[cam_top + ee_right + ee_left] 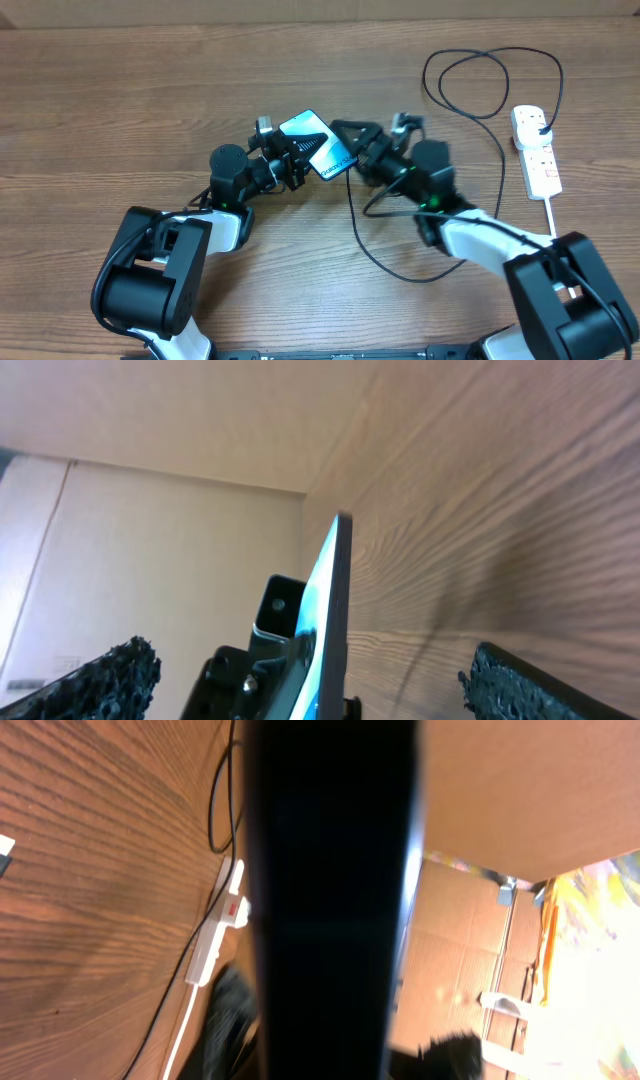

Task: Plug charger to phone and switch on socket
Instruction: 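Release the phone from the right gripper, keep it in the left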

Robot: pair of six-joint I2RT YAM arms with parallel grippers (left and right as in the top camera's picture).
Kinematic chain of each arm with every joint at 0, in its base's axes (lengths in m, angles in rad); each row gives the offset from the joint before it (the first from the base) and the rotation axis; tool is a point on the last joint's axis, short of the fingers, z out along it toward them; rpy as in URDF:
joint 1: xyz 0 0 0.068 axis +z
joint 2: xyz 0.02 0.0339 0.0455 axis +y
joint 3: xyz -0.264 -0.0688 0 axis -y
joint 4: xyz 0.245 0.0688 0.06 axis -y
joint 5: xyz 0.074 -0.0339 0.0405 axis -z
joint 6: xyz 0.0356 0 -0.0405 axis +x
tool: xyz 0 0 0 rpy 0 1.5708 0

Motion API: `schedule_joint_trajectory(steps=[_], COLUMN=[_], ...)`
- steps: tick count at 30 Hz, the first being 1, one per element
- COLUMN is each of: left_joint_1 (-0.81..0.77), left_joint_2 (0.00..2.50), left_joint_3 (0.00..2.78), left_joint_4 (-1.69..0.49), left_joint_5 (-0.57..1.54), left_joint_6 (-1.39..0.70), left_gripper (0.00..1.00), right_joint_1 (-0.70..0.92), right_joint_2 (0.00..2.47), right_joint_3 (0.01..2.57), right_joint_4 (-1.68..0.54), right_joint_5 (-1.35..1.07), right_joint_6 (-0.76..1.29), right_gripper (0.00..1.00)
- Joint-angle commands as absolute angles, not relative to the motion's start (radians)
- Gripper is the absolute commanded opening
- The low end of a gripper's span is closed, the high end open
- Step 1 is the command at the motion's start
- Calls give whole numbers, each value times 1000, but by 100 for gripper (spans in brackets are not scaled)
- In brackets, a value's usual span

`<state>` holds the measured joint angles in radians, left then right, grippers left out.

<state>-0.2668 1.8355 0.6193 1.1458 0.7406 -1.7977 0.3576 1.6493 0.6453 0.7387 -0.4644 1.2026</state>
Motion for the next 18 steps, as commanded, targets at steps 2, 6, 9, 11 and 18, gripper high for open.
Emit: schedule_joint_trajectory(steps=[2, 6, 9, 11, 18], left_joint_1=[-238, -198, -159, -130, -57], left_joint_2=[1826, 1826, 1826, 1826, 1826], left_joint_3=[625, 625, 625, 625, 641], left_joint_4=[1156, 1097, 979, 938, 939], left_joint_5=[807, 839, 882, 918, 1009], left_joint_6=[-1769, -1754, -1750, -1724, -1587], left_gripper=[4, 4, 4, 4, 4], right_joint_1=[176, 88, 113, 155, 321], right_joint_2=[1553, 1449, 1343, 1270, 1152], right_joint_3=[650, 650, 650, 650, 650], right_joint_4=[747, 734, 583, 430, 37], right_joint_5=[-765, -936, -923, -822, -294], right_joint_6=[1029, 890, 730, 620, 432], right_gripper=[100, 99, 99, 99, 100])
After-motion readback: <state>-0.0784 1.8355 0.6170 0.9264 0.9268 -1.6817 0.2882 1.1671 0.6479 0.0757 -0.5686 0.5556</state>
